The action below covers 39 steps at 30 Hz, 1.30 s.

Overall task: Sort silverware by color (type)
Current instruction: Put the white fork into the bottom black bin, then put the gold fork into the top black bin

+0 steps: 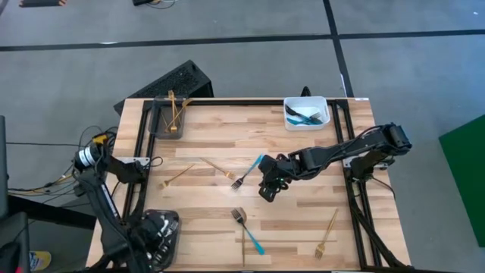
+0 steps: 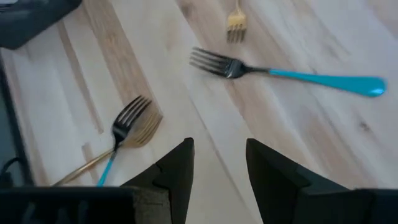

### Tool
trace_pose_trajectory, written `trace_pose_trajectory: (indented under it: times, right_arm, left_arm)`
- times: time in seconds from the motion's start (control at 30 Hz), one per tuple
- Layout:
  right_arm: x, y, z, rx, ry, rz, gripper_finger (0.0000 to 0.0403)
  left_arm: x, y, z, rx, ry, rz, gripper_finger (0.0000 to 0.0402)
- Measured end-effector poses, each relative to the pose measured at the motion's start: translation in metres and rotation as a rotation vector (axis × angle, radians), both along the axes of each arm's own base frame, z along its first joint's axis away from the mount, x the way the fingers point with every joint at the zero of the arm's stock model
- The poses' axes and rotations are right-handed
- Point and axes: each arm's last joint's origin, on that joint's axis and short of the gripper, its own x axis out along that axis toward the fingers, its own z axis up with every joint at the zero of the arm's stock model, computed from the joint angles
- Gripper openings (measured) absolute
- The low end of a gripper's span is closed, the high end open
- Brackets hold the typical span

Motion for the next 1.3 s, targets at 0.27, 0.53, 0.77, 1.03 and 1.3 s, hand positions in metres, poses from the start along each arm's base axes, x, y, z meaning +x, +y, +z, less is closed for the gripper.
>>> trace_pose_trajectory:
  times: [0.27, 0.53, 0.77, 1.03, 1.3]
  right_arm:
    - [0.003, 0.005, 0.012, 0.034, -0.028, 0.004, 0.0171]
    - [0.006, 0.011, 0.024, 0.055, -0.066, 0.028, 0.0171]
    - [0.002, 0.029, 0.024, 0.139, -0.056, -0.026, 0.0171]
    - [0.001, 0.064, -0.007, 0.278, 0.072, -0.328, 0.0171]
    - [-0.049, 0.115, -0.026, 0.307, 0.344, -0.604, 0.0147]
  left_arm:
    - [0.012, 0.010, 0.002, 0.022, -0.009, -0.013, 0.0151]
    - [0.059, 0.025, 0.016, -0.051, -0.217, -0.347, 0.0139]
    - [0.105, 0.062, 0.019, 0.042, -0.270, -0.607, 0.0118]
    - [0.145, 0.104, 0.022, 0.097, -0.311, -0.919, 0.0111]
    - [0.152, 0.133, 0.018, 0.143, -0.204, -1.107, 0.0111]
